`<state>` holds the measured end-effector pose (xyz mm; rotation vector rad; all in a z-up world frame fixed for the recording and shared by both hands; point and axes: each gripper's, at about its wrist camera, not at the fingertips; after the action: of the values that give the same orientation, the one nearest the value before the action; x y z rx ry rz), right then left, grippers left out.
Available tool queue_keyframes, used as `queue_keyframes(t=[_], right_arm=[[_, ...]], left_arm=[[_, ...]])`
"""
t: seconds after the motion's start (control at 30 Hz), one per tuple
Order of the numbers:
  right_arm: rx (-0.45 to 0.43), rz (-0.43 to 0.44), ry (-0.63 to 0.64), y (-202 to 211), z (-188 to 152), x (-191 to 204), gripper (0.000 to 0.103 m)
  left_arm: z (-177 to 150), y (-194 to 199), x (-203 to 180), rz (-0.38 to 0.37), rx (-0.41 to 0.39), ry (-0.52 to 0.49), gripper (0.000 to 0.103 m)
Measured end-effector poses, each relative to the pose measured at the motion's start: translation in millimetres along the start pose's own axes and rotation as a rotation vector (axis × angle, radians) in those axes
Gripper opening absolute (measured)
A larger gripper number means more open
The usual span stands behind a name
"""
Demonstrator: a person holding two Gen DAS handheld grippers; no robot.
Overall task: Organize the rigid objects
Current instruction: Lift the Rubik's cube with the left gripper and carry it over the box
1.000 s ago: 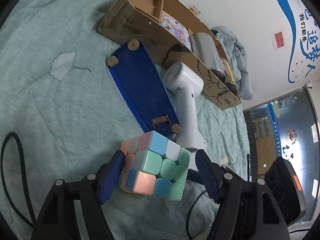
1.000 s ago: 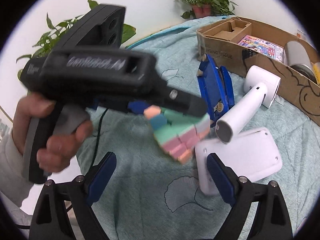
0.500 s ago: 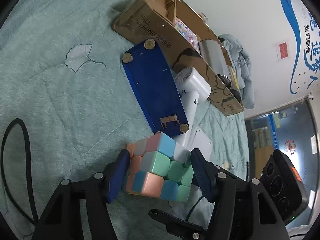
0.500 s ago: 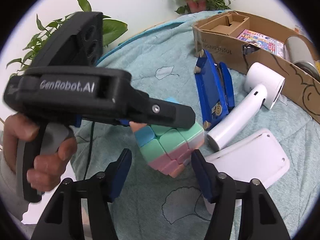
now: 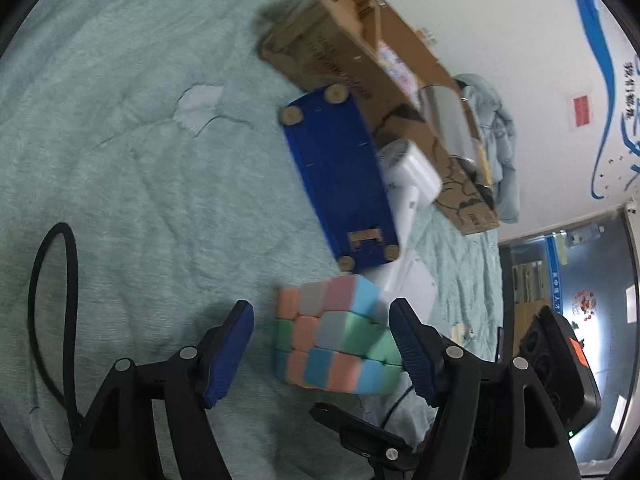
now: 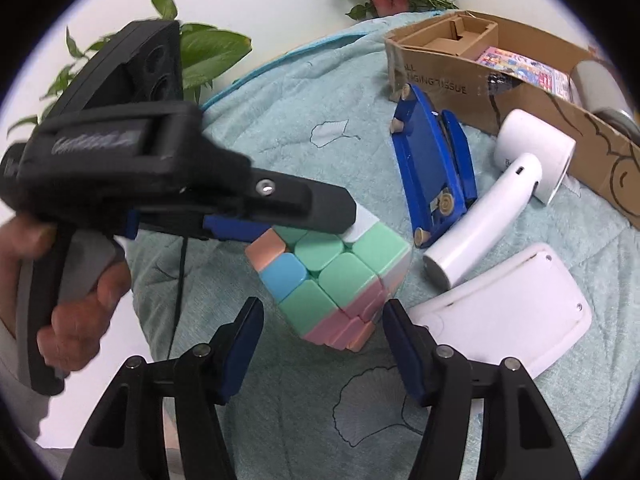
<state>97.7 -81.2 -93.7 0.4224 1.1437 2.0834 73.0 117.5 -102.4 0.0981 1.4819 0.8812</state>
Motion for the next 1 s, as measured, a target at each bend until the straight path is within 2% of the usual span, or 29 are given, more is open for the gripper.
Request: queue_keyframes(t=[0.13,0.2,0.23,0.27,0.37,0.43,0.63,0.77,1.0], right_arm=[[-0.005,-0.066,0.023,-4,2,9,0.062],[-0.002,-0.089,0.047,-6,3,15,0.063],[-0.001,-0.083,0.054,-7,3,17,0.063],[0.005,-0.057,0.055,-9,3,18,0.063],[0.011,-0.062,0.046,-11,2,19,0.058],[-0.004,-0.059,0.041,-8,1,17,0.058],[-0.079,-0.057,0.012,12,-2,5,0.057],[-0.131,-0.078,0.007,26,2,-4,0.057],[-0.230,-0.121,-0.024,49,24,-29,0.057]], left_arm=[[0,-15,5,-0.078,0.041,0.052,0.071],[-2,-25,2,-0.088,0.069,0.048,0.069],[-3,-28,-2,-0.078,0.077,0.033,0.061],[-5,-34,-7,-0.058,0.100,0.011,0.057],[-9,-38,-18,-0.008,0.092,-0.053,0.056],[-9,-39,-22,-0.012,0.086,-0.060,0.056],[-7,-40,-53,-0.007,0.075,-0.152,0.055],[0,-36,-74,-0.030,0.060,-0.195,0.055],[35,-32,-116,-0.094,0.055,-0.281,0.055]])
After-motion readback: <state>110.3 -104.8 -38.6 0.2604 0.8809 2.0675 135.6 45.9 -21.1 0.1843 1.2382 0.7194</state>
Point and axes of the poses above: each gripper's, at about its wrist camera, not at the fingertips, and y roughly against the way its jaws point, x to its left, z to its top, and after that the axes turned 14 degrees about -z, right-handed
